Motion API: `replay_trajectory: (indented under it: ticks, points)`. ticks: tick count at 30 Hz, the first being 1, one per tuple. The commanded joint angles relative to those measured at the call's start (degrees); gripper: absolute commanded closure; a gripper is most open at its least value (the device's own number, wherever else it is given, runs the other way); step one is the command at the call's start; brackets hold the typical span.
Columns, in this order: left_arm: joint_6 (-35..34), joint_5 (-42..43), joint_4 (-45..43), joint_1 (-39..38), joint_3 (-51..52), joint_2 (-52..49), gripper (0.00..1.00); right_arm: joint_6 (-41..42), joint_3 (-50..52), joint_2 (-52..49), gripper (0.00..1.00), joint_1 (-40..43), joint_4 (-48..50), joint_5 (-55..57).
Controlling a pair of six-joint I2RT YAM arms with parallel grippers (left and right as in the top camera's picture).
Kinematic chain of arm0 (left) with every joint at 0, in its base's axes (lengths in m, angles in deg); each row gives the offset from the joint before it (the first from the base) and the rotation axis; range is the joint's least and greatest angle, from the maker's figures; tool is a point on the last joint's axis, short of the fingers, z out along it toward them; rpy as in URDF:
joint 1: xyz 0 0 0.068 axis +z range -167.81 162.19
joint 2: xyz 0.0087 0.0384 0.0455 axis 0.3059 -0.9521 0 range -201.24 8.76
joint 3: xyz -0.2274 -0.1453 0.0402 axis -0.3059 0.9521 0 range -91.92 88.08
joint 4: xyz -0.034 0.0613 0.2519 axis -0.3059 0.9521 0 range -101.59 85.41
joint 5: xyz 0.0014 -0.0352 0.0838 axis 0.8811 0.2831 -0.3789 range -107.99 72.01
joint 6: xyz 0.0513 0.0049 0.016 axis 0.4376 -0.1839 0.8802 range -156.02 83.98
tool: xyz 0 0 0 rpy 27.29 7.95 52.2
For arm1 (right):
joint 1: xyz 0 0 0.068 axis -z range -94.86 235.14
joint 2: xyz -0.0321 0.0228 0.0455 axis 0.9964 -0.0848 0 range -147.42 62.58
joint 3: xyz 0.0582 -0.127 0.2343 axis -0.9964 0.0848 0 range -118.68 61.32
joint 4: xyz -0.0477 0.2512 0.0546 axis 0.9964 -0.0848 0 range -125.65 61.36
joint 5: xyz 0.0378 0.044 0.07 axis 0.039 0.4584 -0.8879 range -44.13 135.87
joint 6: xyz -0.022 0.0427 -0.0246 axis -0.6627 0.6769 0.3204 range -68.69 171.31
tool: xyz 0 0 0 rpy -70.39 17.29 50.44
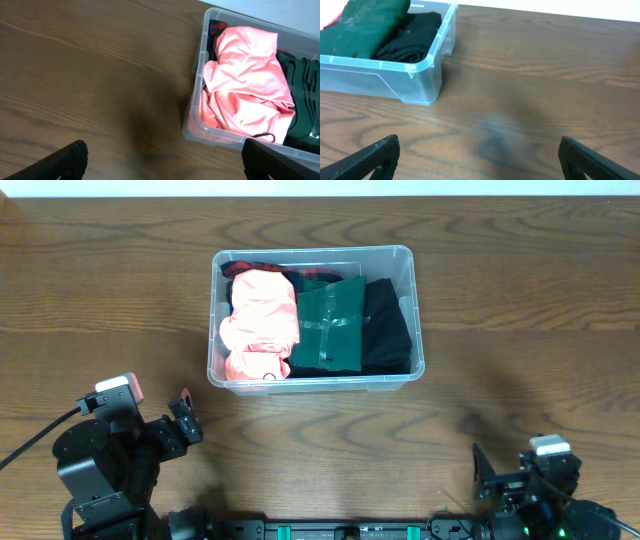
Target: Pack container
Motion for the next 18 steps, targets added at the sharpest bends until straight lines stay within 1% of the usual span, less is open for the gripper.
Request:
replay_trajectory:
  ticks: [1,3,5,9,11,13,15,18]
  points:
    - [-0.28,0.17,-0.04,0.2,0.13,0.09,0.02,0.48,4.98,0.07,0.01,0.9,4.57,-1.44]
    - [-0.28,0.17,-0.04,0.2,0.11,0.09,0.02,-1.7,9.07,0.42,0.01,0.81,11.67,-1.44]
    - [-0.28,0.17,-0.04,0.2,0.13,0.09,0.02,-3.89,14.51,0.37,0.01,0.81,21.99,-1.44]
    - [-0.28,0.17,-0.04,0.2,0.13,0.09,0.02,-9.81,26.36,0.39,0.01,0.81,45.79,-1.44]
    - [-0.28,0.17,-0.04,0.2,0.11,0.09,0.02,-10.71,31.89,0.39,0.01,0.81,56.96,-1.42]
    - [-0.28,0.17,-0.04,0.2,0.11,0.09,0.02,-10.62,35.78,0.37,0.01,0.81,61.29,-1.42]
    - [-0.28,0.17,-0.04,0.2,0.13,0.09,0.02,-10.19,35.87,0.09,0.01,0.79,56.83,-1.2]
    - [-0.28,0.17,-0.07,0.2,0.11,0.09,0.02,-10.16,36.09,-0.72,0.01,0.81,57.29,-0.79]
